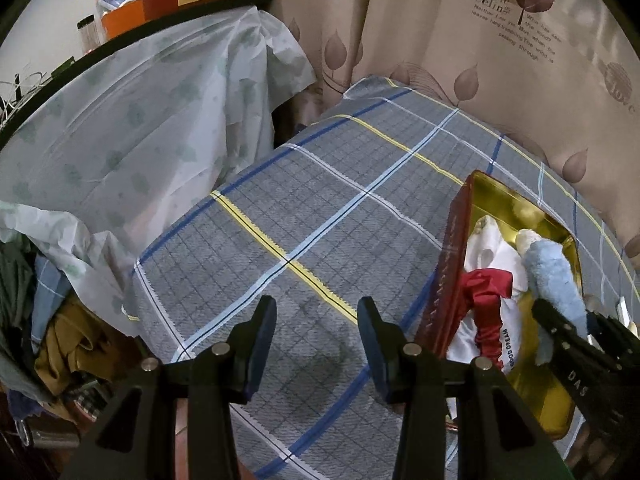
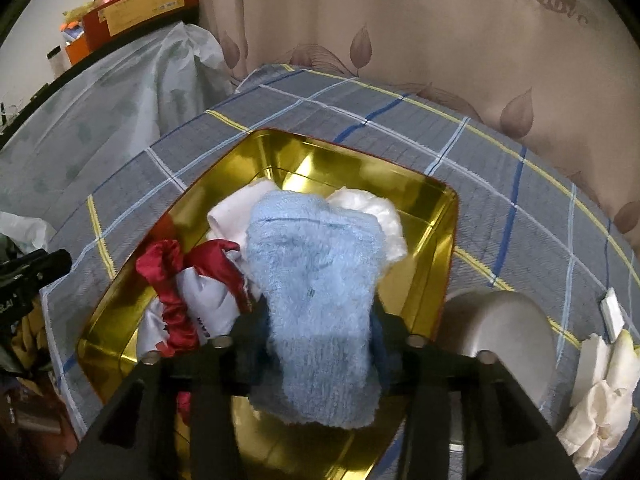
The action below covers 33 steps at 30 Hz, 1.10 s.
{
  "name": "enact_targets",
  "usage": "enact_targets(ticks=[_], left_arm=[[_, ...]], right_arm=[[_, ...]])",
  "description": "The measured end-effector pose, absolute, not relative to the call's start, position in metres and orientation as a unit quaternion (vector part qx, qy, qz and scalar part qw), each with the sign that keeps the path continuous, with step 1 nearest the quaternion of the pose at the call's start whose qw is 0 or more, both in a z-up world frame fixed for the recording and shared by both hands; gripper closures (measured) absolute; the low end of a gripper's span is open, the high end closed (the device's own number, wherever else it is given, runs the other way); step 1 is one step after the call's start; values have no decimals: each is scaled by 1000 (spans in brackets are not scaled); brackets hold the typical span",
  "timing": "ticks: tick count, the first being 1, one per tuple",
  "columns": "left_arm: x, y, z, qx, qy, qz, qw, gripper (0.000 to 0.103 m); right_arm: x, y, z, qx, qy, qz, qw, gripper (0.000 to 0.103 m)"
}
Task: Organize soft objects
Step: 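Carry the blue fuzzy sock into the gold tray and open the right gripper, then grasp the white fuzzy sock with the right gripper and lift it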
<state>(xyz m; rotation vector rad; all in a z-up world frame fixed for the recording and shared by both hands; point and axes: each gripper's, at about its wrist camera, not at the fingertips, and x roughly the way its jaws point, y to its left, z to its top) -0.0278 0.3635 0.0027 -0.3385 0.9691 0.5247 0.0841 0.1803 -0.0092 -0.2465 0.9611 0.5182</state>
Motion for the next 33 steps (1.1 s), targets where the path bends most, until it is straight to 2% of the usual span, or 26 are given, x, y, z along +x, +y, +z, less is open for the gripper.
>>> enact_targets(ticks=[6,19,33], left_arm=[[-28,360,2,-156,456,247,840,60],[-25,351,0,-132,459,247,843,60],[-23,324,8,-91,450,238,856,60]], right_arm=[[76,176,1,-109,438,260,853,40],[32,91,30,-62,416,246,873,39],[49,-125,32,-6,403,39,914,39]])
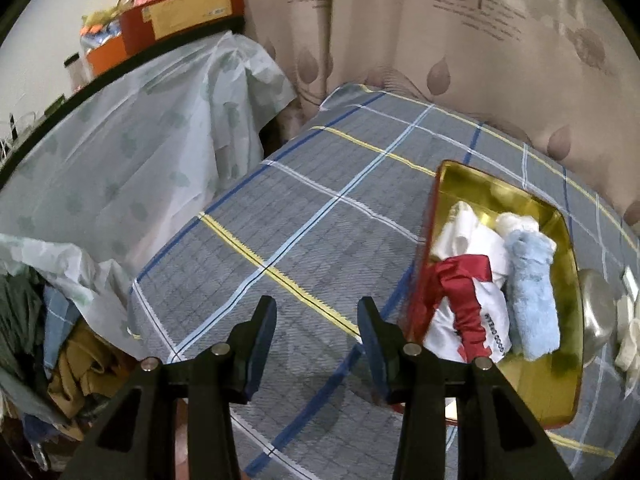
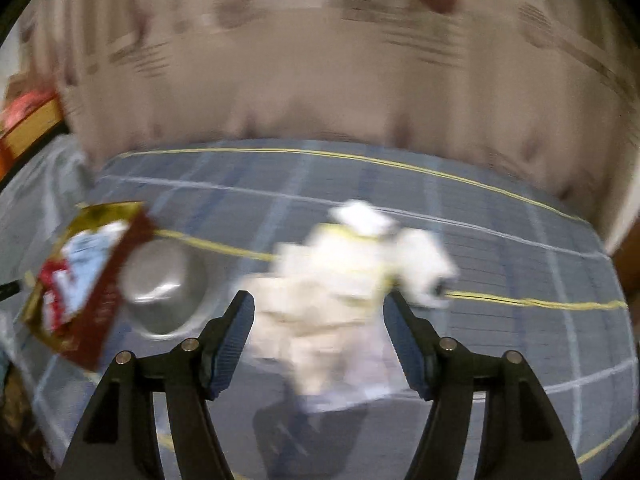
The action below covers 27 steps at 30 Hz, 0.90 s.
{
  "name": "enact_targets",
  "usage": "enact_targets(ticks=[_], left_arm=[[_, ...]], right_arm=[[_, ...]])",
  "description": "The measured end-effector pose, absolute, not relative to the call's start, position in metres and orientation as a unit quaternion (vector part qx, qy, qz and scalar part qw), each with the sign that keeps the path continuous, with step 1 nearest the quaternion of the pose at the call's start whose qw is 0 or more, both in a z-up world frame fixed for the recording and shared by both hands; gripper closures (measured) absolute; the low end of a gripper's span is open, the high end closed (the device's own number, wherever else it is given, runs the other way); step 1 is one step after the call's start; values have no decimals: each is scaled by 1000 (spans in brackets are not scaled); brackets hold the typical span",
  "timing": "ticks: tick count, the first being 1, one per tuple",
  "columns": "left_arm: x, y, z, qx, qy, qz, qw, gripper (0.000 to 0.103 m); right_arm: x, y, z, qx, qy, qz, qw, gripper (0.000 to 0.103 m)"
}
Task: Organize soft objects
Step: 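Grasp the white fuzzy sock with the right gripper and lift it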
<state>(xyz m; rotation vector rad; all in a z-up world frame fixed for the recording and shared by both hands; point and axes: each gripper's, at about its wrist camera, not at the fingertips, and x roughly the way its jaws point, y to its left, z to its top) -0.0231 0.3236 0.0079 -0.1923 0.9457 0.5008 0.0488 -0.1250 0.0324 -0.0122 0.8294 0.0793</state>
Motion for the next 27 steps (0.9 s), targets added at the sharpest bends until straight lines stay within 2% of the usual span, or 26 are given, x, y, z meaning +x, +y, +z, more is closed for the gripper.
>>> enact_targets(ticks=[8,24,26,27], left_arm=[[-19,288,19,-48,450,211,866,60],[4,182,34,18,469,77,880,60],[7,169,34,24,469,67,880,60],[9,164,33,27,470,64,880,60]], right_arm=[[74,-198,-3,11,422,-8,907,39],[147,-213,-44,36,440,21,897,37],[151,-212,-48,36,439,26,897,38],[152,-211,-51,35,438,29,898,42]])
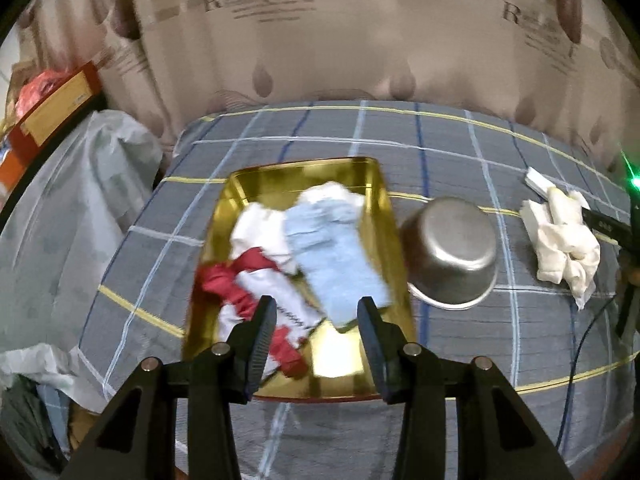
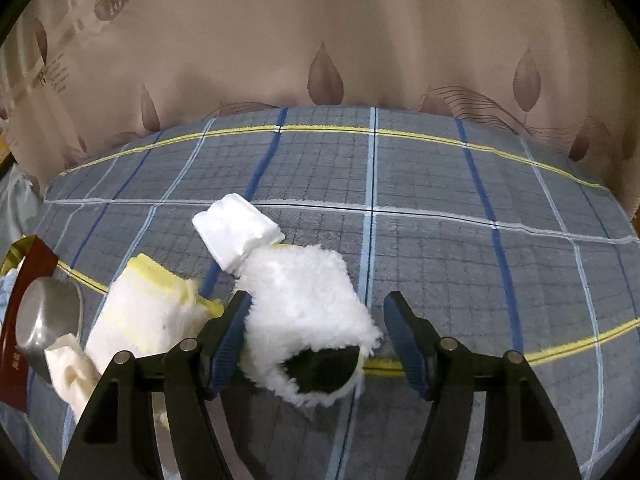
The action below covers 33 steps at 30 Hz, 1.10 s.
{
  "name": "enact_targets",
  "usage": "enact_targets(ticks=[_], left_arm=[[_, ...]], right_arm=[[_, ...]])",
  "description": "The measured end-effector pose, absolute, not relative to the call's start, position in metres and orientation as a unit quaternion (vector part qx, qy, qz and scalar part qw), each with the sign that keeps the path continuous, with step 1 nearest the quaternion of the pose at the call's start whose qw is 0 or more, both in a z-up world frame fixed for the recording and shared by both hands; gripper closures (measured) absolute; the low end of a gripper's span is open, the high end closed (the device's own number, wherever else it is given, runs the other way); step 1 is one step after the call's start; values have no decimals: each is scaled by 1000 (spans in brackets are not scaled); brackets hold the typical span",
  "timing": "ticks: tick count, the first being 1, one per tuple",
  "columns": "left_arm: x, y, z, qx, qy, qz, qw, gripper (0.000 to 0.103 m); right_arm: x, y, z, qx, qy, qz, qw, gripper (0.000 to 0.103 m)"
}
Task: Organize soft objects
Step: 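Grasp the white fuzzy sock with the right gripper and lift it, then grasp the cream crumpled cloth with the left gripper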
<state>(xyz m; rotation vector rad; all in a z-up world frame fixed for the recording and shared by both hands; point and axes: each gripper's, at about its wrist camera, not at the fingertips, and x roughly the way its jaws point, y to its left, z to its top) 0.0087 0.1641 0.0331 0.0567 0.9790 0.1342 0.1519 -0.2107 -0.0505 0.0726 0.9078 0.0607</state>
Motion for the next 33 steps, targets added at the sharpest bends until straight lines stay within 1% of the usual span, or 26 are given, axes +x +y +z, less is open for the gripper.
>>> enact_targets(ticks=[2,8,17,23,26,29,33], left_arm=[[12,153,31,34,472,58,879,60],[21,114,26,50,479,24,876,60],[31,46,18,66,482,-67,871,60],[36,5,12,65,485,-132,862,60],[36,-16,14,62,480,-168,859,60],[40,-39,15,73,485,-192,850,56],[48,-63,14,64,492,-207,843,56]], right_arm=[[151,-209,-54,40,441,45,895,53],[136,-211,-51,47,426,43,902,63],[70,-243,-32,52,398,-1,916,64],[27,-253,-33,15,386,-37,922,64],[22,-257,-39,24,389,-38,920,64],[28,-261,-48,44,406,-30,912,64],[27,-263,-49,52,407,-26,912,64]])
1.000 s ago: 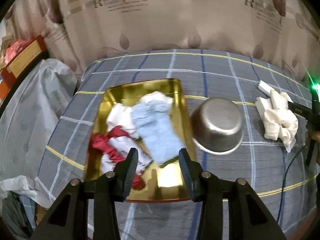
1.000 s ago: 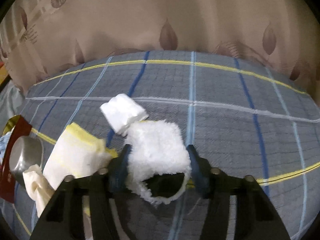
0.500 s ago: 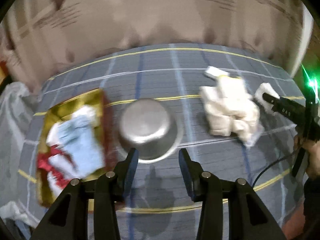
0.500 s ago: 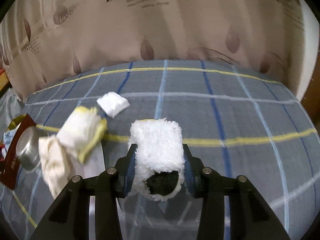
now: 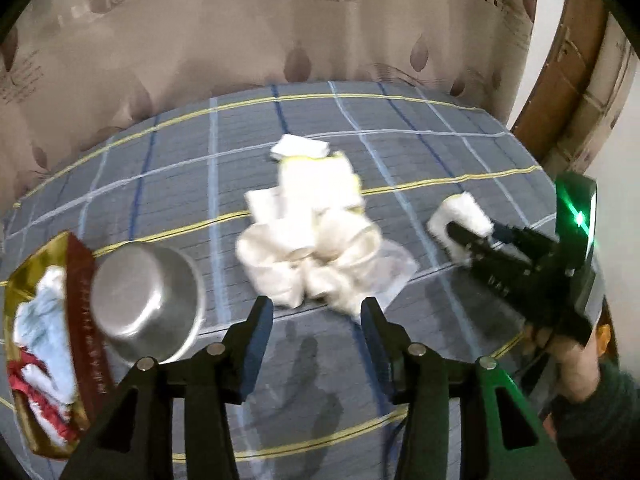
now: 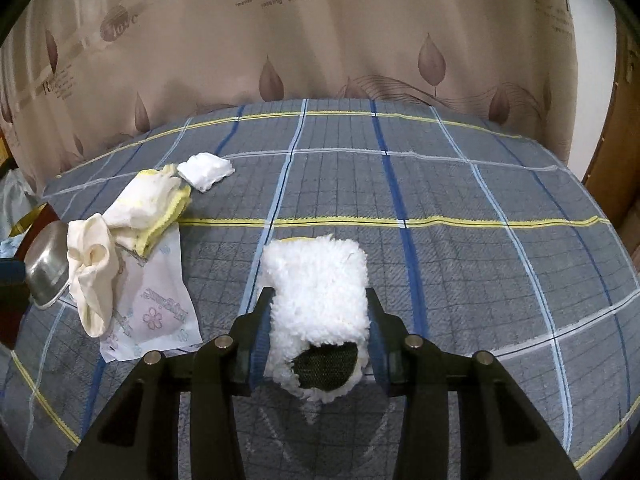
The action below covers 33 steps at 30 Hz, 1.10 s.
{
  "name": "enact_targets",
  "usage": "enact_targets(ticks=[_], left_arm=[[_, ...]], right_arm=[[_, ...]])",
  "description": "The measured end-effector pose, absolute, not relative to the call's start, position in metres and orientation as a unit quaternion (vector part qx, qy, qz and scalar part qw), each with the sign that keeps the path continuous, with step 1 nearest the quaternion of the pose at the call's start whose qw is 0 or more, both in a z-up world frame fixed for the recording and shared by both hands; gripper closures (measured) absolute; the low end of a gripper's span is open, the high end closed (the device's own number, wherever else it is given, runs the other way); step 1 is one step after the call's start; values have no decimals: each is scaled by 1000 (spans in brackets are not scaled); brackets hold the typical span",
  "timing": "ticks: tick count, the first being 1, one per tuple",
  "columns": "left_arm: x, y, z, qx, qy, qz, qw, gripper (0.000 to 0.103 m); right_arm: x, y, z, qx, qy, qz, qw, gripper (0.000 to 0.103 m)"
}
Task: Organize soft objects
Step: 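Grasp the cream crumpled cloth with the left gripper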
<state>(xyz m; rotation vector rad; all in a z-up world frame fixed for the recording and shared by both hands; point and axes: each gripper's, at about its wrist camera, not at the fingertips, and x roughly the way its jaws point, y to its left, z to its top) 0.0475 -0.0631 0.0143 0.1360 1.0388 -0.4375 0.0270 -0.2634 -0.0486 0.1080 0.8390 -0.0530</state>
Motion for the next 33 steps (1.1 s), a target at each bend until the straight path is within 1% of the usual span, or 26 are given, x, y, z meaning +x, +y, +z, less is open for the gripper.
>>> enact_targets(ticks=[2,9,17,20,21,22,23,24,29,33], left_arm=[[53,-74,10,53,499,-215,838,56],[66,-104,-13,59,519,-197,829,56],[86,-89,-26,46,524,-157,836,56],[87,-77,-28,21,527,-166,833,56],[87,-74,-27,10,526,-168,834,59],[87,-70,-26,-2,525,-178,832,65],[86,-69,-25,-5,525,-183,831,81],[86,-68,-24,-5,523,-185,832,88],[78,-65,-15,6,515,-195,835,93],[71,-58,-3,9,504,-204,839,94]], right_arm=[[26,-265,-49,57,409,-23,910,64],[28,-270,-50,75,416,-11,906,64],[31,-271,-53,82,424,-4,902,63],[31,-271,-53,86,424,-2,902,62],[31,-272,-53,86,424,-2,901,62],[31,-272,-53,86,424,-2,901,62],[31,-272,-53,86,424,-2,901,62],[31,-272,-53,86,424,-2,901,62],[31,-272,-53,86,425,-2,901,62],[31,-273,-53,85,425,-2,901,62]])
